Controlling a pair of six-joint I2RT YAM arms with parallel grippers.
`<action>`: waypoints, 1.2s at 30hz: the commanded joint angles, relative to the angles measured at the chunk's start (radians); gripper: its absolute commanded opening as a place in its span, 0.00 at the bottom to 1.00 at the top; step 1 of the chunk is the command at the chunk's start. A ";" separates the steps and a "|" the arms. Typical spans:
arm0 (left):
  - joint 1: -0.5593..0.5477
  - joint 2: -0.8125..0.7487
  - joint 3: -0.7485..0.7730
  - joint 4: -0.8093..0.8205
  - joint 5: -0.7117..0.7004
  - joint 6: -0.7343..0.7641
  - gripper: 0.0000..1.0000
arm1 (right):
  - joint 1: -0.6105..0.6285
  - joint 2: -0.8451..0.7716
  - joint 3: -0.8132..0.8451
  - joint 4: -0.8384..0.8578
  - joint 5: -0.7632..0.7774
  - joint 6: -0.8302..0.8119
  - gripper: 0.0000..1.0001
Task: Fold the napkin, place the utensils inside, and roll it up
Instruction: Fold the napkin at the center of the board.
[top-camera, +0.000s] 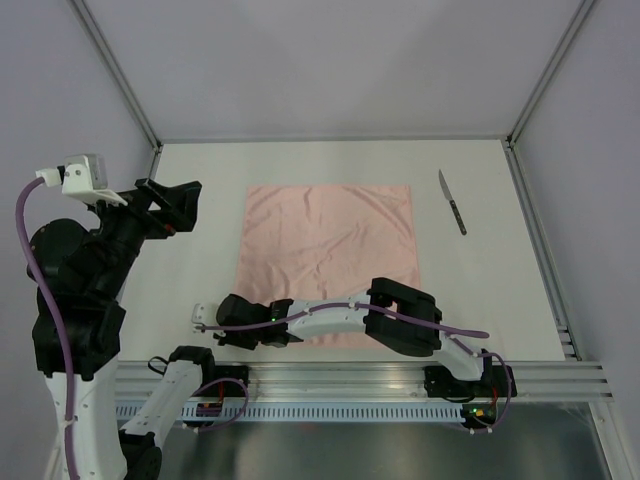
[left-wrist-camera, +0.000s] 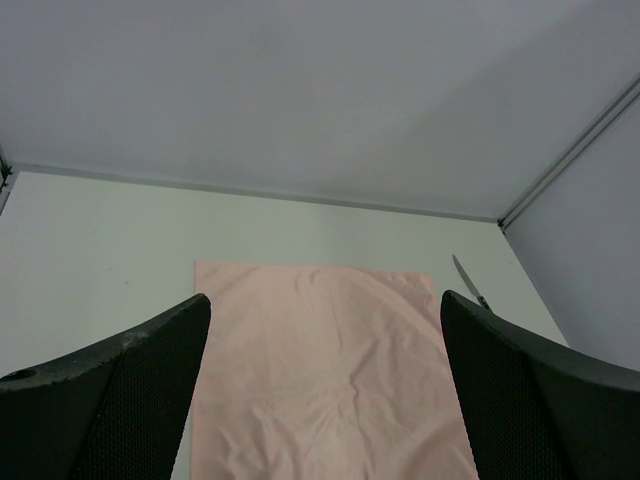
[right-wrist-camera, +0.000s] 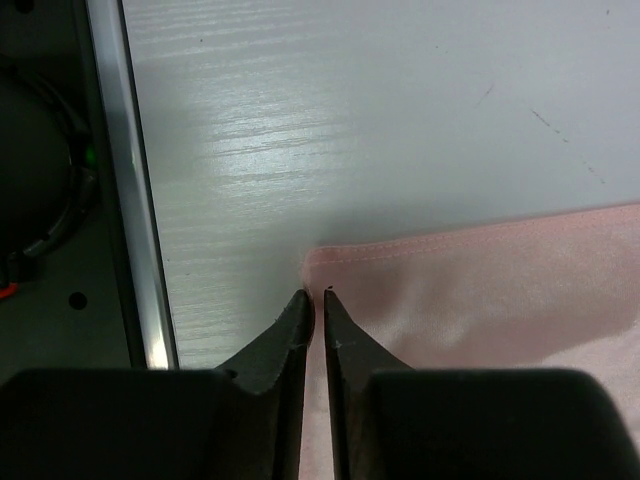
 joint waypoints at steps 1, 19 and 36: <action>0.003 0.007 -0.012 -0.004 0.003 -0.012 1.00 | -0.002 0.018 0.052 -0.018 0.031 -0.009 0.16; 0.003 0.050 -0.083 0.094 0.061 -0.035 0.99 | -0.126 -0.224 0.041 -0.107 0.075 0.025 0.03; 0.003 0.165 -0.210 0.275 0.184 -0.094 0.97 | -0.506 -0.479 -0.177 -0.114 0.136 0.015 0.00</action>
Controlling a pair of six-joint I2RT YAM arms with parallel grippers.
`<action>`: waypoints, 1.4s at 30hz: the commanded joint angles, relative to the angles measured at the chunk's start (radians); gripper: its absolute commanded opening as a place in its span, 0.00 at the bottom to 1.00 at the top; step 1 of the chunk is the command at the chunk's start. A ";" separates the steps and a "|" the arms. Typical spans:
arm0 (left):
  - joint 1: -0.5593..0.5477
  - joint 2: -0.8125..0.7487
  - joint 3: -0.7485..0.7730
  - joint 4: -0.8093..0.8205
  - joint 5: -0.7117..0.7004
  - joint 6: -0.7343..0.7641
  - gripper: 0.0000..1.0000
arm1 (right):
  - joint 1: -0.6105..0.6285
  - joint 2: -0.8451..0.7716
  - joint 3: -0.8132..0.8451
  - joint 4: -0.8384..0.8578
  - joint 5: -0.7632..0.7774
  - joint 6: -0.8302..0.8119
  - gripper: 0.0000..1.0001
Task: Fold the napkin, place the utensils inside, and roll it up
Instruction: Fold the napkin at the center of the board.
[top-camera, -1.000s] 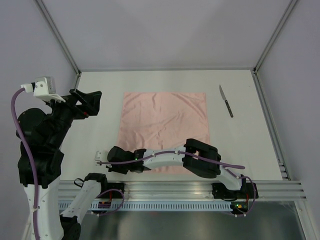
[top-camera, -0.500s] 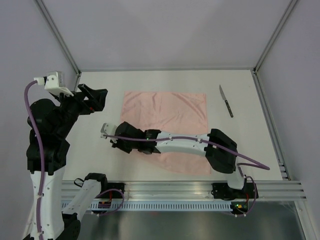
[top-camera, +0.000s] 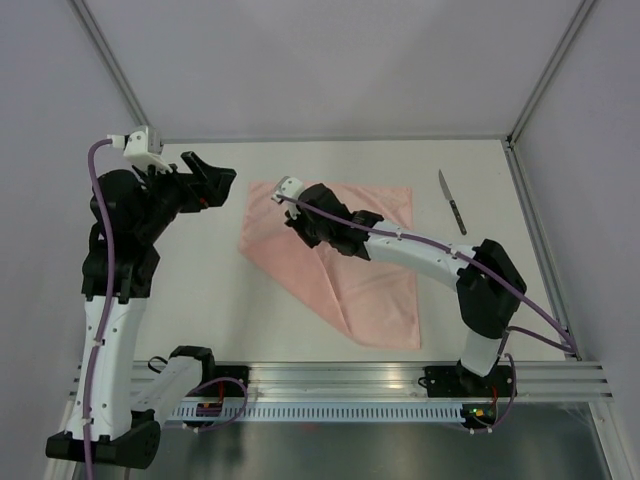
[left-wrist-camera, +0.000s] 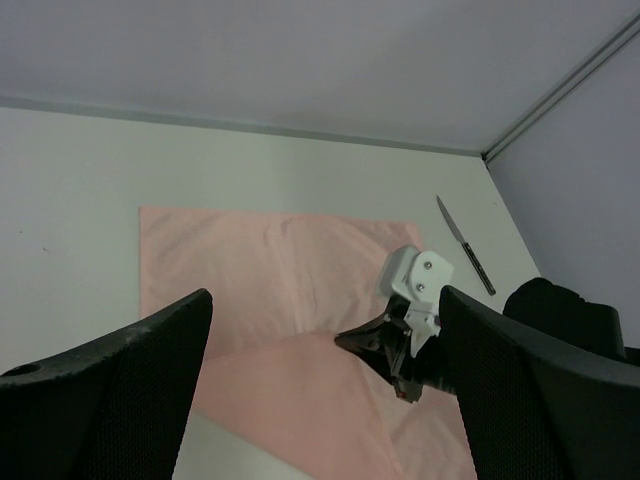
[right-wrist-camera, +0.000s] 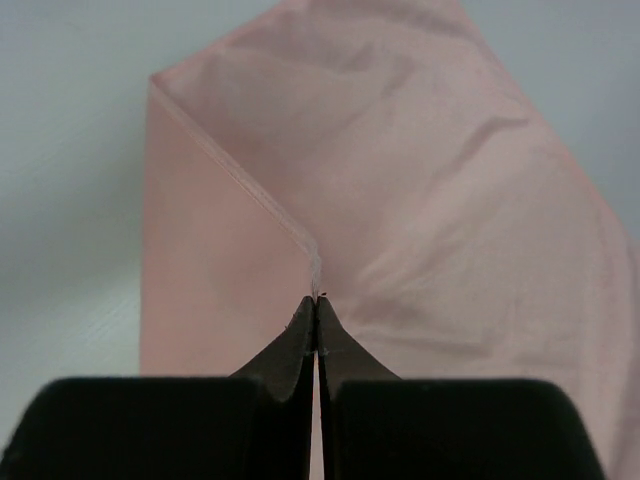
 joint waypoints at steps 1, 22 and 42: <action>0.003 0.026 -0.032 0.081 0.059 -0.053 0.97 | -0.079 -0.080 -0.051 -0.011 0.044 -0.003 0.00; 0.003 0.186 -0.110 0.201 0.130 -0.092 0.93 | -0.463 -0.092 -0.170 0.050 0.049 -0.051 0.00; 0.002 0.232 -0.175 0.244 0.128 -0.096 0.92 | -0.582 -0.003 -0.118 0.091 0.075 -0.075 0.01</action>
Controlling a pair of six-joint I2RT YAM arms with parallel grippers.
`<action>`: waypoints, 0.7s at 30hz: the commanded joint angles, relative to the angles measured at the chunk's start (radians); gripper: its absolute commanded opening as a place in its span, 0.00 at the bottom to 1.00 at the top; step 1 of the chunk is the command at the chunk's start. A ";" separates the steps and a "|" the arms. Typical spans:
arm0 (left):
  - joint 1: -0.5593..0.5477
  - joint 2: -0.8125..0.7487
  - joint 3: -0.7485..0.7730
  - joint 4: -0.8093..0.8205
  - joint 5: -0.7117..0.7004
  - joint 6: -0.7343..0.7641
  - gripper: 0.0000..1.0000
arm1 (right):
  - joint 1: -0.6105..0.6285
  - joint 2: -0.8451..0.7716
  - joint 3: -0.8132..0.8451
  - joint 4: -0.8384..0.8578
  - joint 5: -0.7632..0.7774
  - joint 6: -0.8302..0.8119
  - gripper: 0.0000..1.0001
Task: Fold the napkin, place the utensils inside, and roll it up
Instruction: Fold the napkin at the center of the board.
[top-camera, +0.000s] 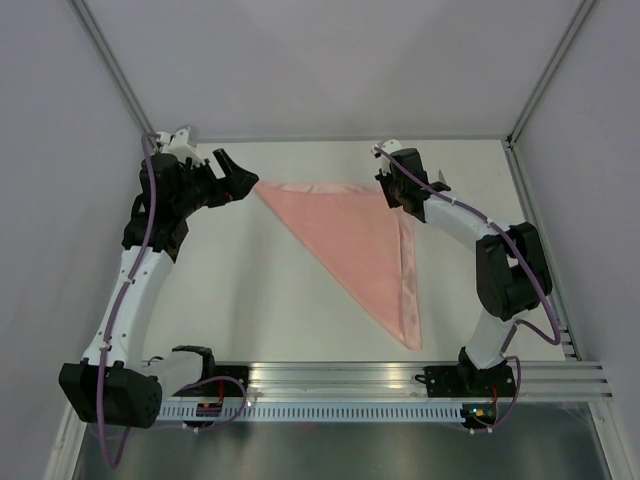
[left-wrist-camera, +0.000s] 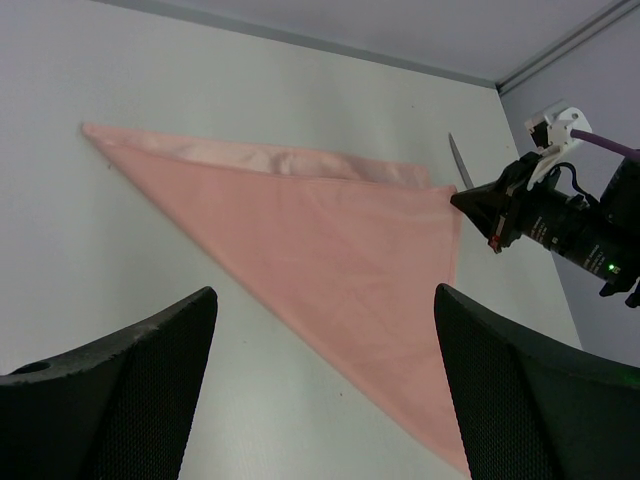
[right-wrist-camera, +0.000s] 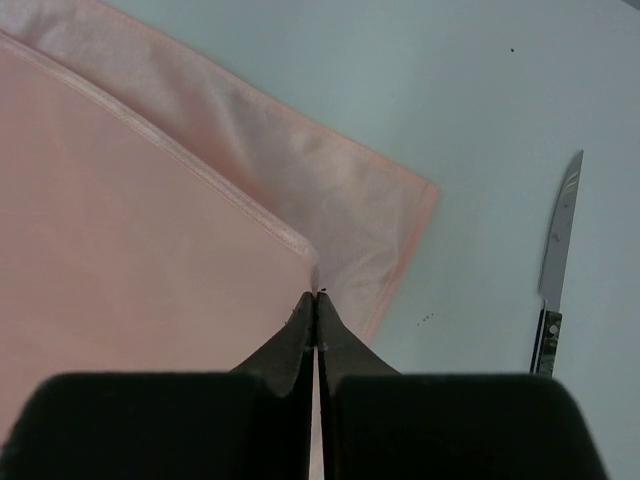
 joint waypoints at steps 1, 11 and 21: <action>0.002 0.012 -0.001 0.047 0.027 -0.038 0.92 | -0.022 0.030 0.051 0.027 0.036 -0.016 0.01; 0.002 0.038 -0.001 0.059 0.028 -0.036 0.92 | -0.050 0.061 0.089 0.050 0.030 -0.014 0.00; 0.002 0.055 -0.006 0.070 0.028 -0.035 0.92 | -0.070 0.087 0.137 0.039 0.021 -0.011 0.00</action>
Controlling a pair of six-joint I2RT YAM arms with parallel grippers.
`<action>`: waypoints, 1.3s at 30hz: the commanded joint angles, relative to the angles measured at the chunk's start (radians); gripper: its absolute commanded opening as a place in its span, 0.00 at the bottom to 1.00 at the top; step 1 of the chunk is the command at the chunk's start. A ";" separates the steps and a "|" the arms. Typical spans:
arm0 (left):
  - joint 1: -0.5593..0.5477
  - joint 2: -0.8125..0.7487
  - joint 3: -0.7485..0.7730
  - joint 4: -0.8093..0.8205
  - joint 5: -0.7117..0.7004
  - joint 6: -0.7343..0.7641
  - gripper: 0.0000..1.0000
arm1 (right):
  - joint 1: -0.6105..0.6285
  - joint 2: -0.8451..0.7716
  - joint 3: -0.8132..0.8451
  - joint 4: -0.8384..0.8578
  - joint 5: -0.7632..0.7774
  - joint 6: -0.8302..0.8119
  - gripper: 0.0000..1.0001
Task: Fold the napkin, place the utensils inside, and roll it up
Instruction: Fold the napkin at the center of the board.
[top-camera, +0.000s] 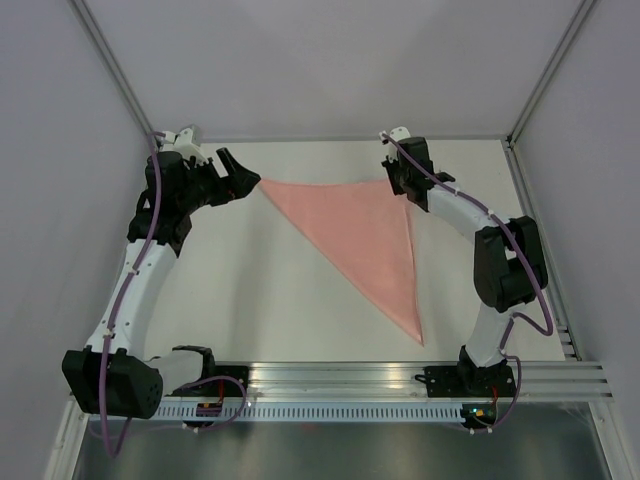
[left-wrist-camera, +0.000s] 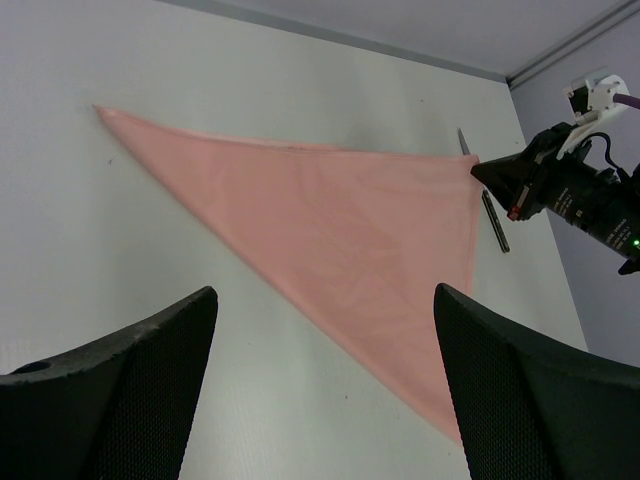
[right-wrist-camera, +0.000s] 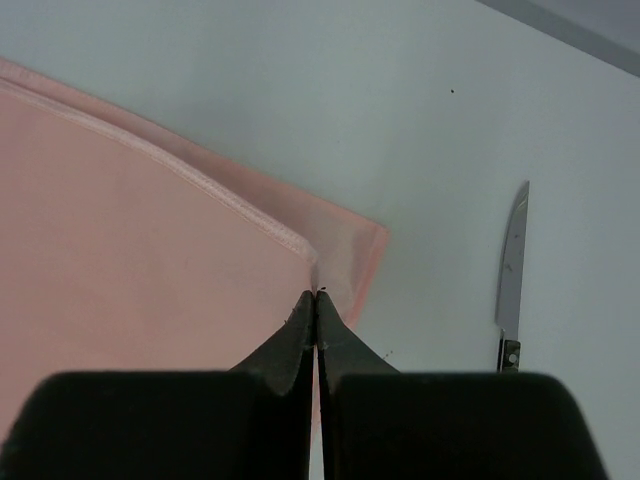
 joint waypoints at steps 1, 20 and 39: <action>0.002 0.010 -0.002 0.045 0.028 -0.034 0.92 | -0.013 0.021 0.047 0.017 0.019 -0.005 0.00; -0.006 0.035 -0.009 0.059 0.031 -0.040 0.91 | -0.052 0.053 0.024 0.024 0.000 0.004 0.00; -0.011 -0.019 -0.037 0.050 0.060 -0.033 0.93 | -0.125 0.153 0.202 -0.112 -0.013 0.024 0.65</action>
